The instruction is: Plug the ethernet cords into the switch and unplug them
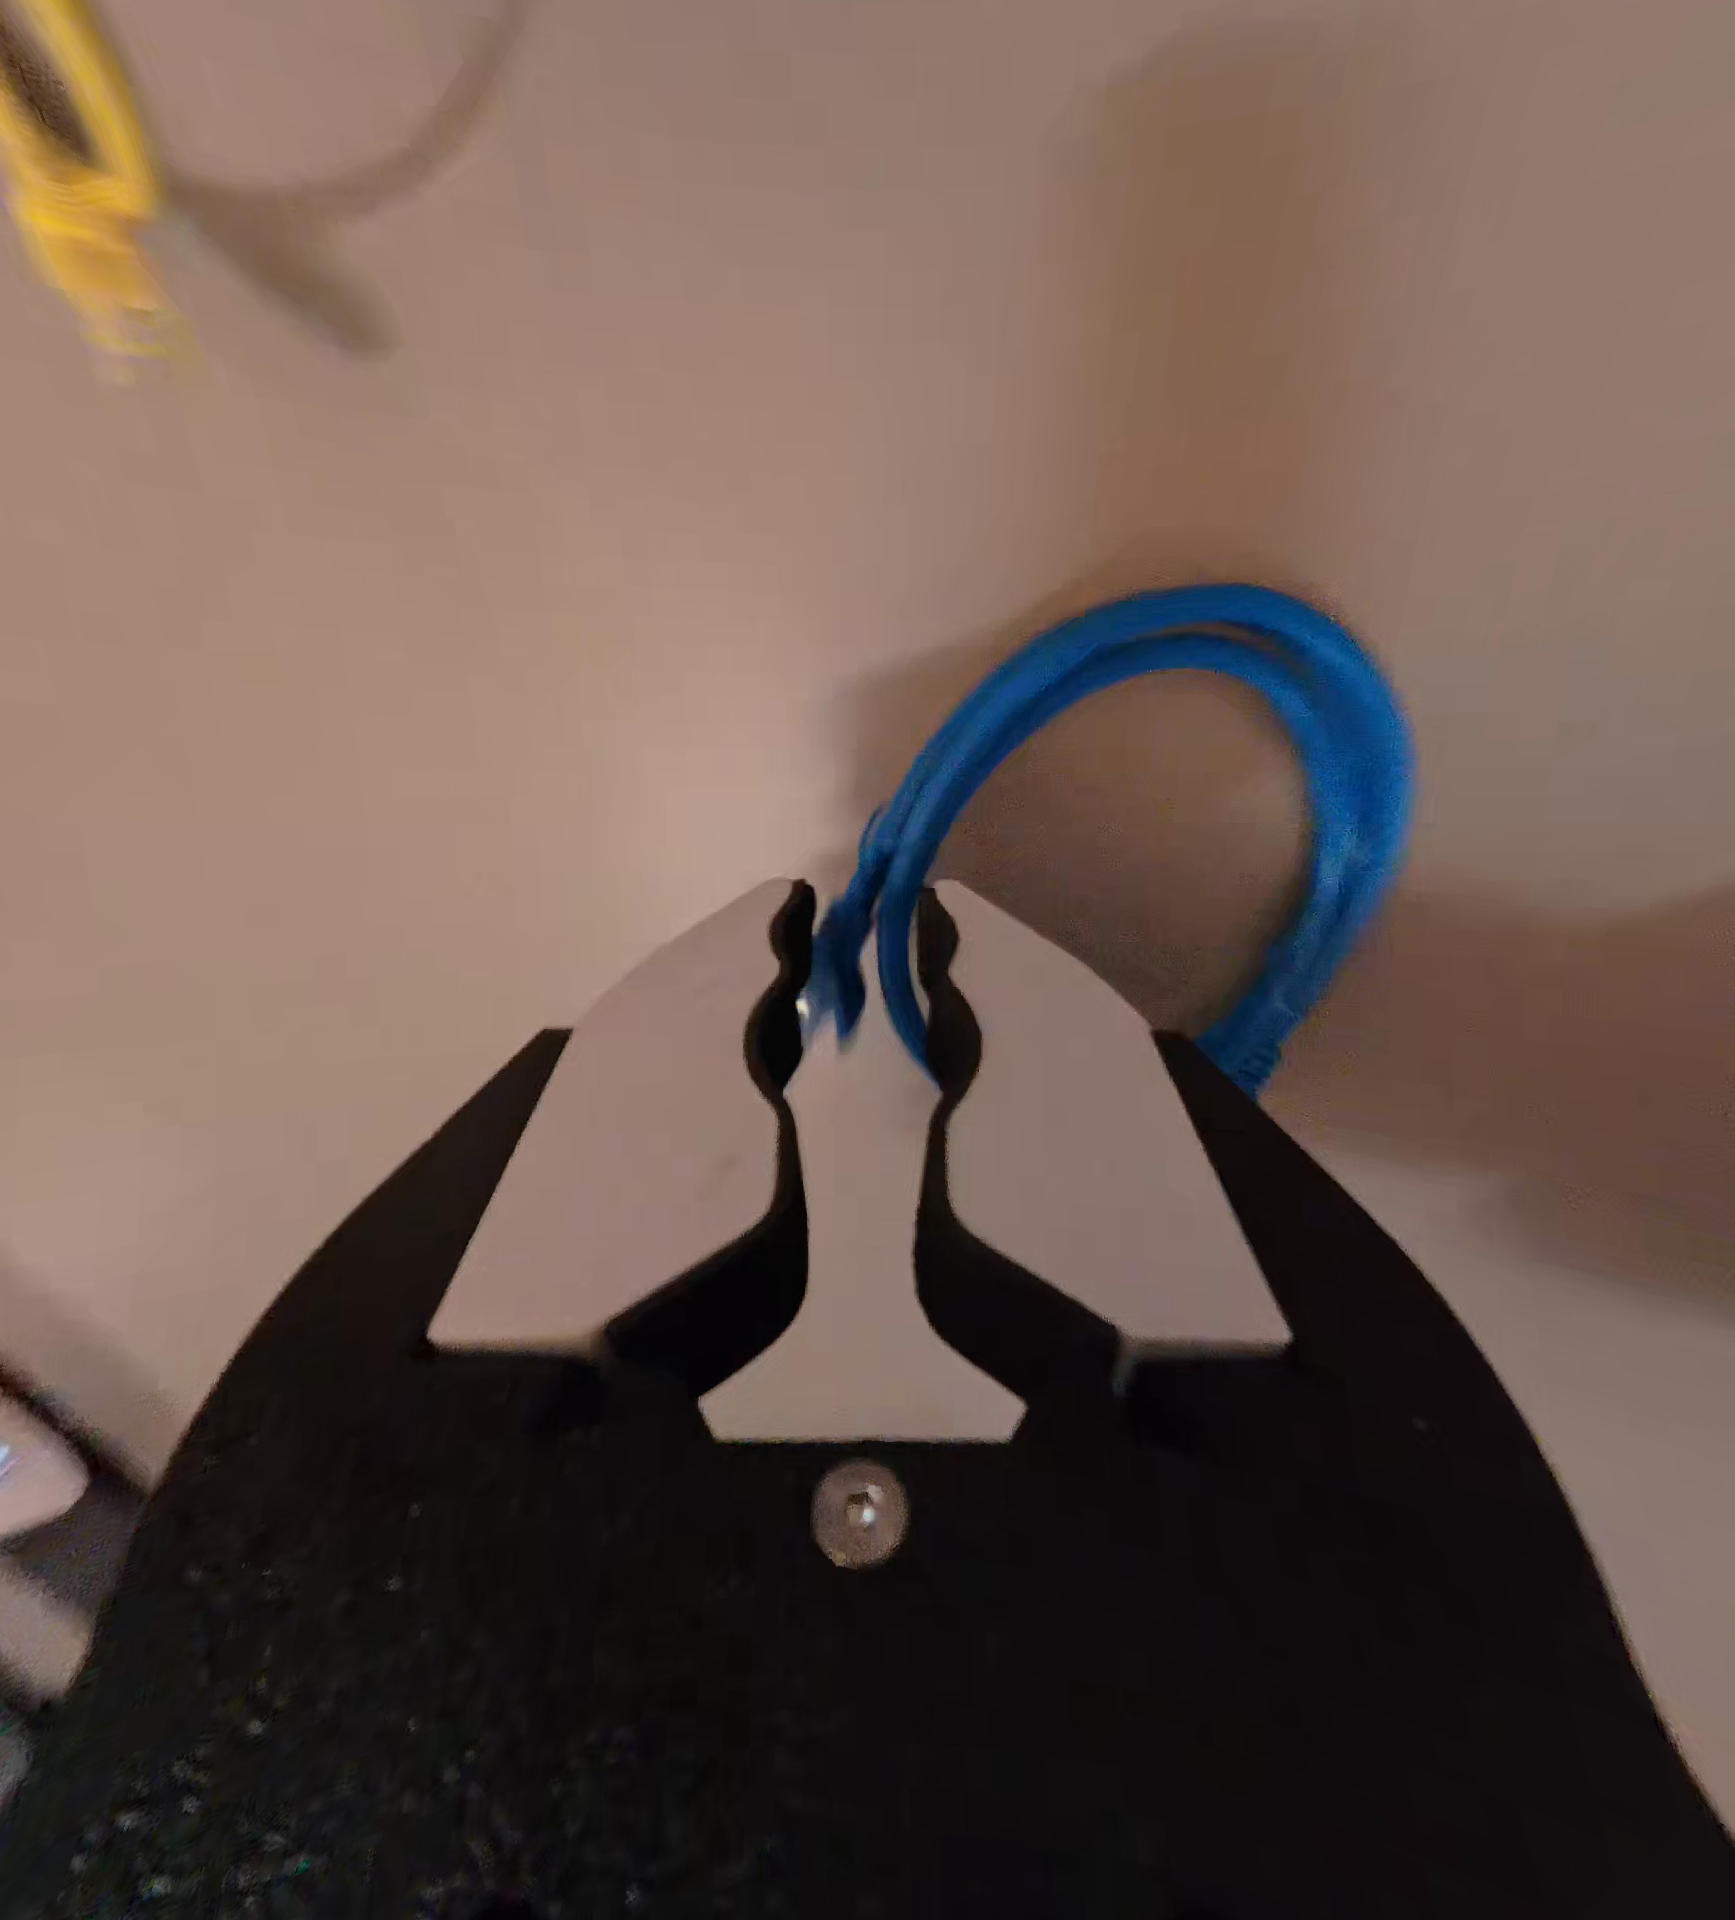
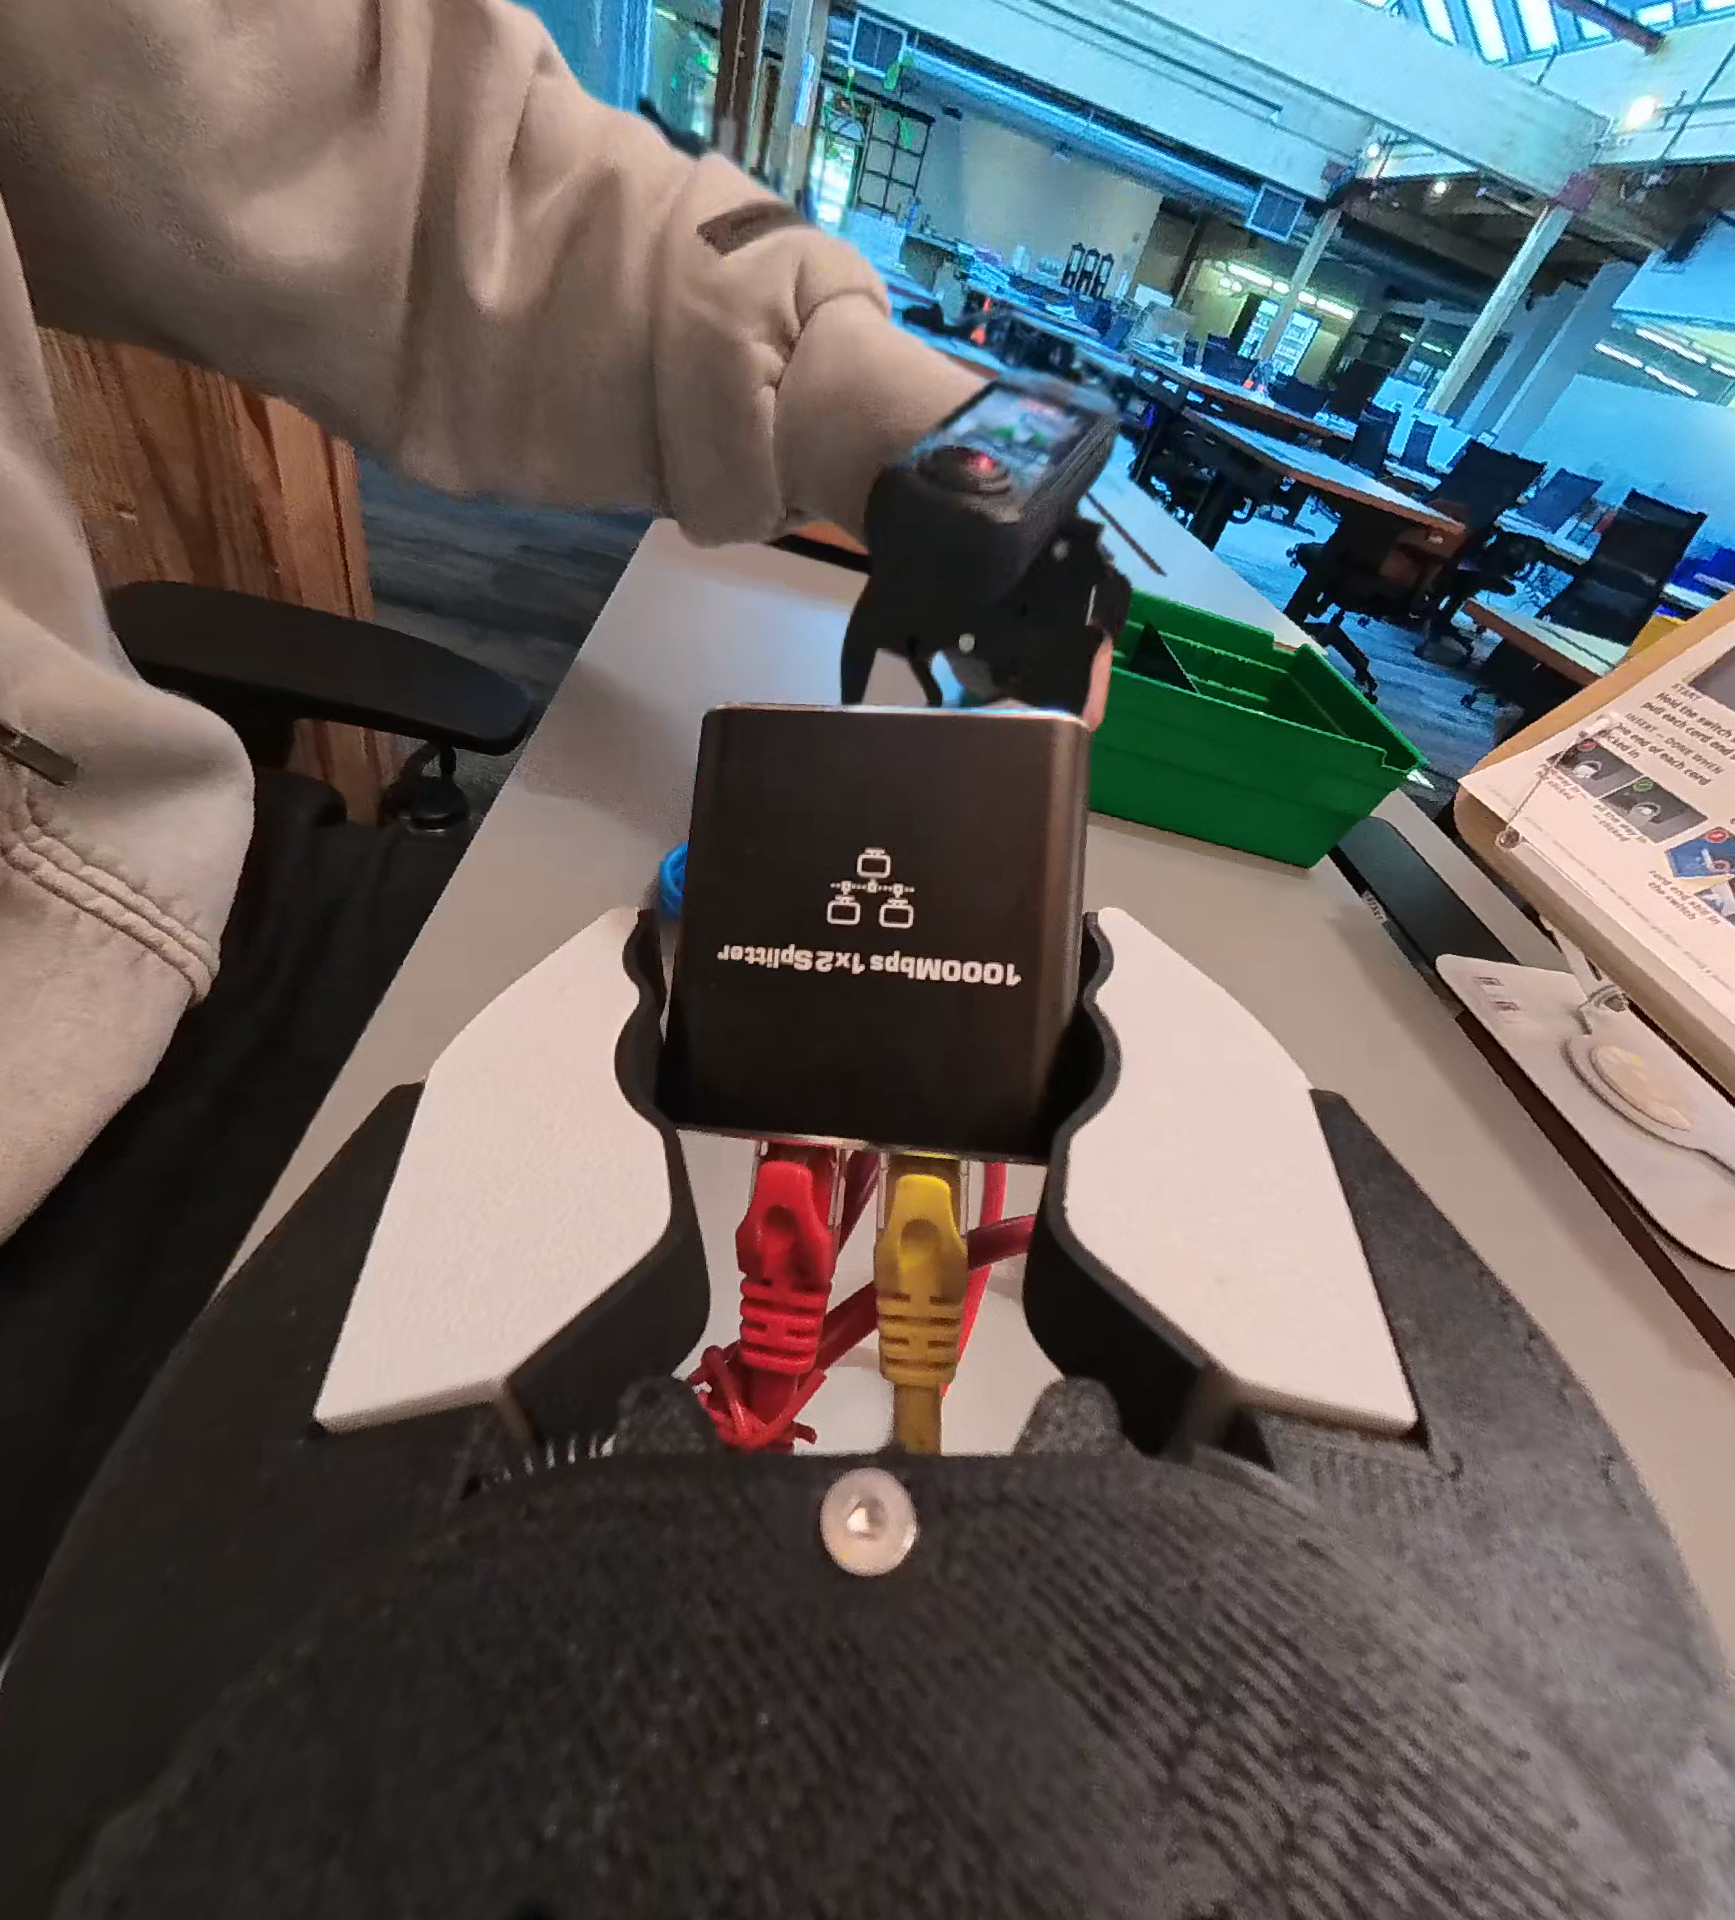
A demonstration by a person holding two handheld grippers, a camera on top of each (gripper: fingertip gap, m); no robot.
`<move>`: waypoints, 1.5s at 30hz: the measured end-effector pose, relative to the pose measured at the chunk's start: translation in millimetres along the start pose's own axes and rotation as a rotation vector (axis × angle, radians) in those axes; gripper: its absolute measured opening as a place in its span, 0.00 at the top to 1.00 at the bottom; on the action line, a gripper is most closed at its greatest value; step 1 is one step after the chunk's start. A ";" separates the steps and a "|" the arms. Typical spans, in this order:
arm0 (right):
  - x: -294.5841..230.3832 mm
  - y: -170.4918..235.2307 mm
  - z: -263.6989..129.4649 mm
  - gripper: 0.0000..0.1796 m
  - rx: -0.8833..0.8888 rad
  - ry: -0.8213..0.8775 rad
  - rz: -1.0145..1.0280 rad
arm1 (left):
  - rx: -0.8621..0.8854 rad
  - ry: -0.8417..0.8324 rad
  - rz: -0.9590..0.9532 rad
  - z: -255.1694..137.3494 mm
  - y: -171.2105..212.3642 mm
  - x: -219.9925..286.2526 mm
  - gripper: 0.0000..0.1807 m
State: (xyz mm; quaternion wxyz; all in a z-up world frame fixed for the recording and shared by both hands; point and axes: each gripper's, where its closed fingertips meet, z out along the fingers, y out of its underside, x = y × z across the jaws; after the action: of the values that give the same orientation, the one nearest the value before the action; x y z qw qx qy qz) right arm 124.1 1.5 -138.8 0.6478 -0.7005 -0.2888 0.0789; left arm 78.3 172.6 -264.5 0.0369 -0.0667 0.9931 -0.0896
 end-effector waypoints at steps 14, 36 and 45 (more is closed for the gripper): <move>-5.7 -1.9 -11.4 0.58 0.031 0.011 0.008 | 0.279 -0.276 -1.244 16.7 -27.5 10.5 0.73; -9.7 -0.5 -5.5 0.58 0.033 -0.021 0.019 | 0.342 -0.067 -1.393 46.1 -9.8 0.1 0.83; -8.4 0.8 -9.7 0.58 0.030 -0.011 0.023 | 0.344 -0.080 -0.723 42.0 -42.6 -4.5 0.91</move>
State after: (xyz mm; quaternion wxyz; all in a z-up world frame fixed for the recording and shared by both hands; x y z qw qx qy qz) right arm 122.2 -11.1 -140.4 0.6555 -0.6937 -0.2831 0.0944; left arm 91.7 124.4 -297.7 0.0521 -0.4079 0.8739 -0.2593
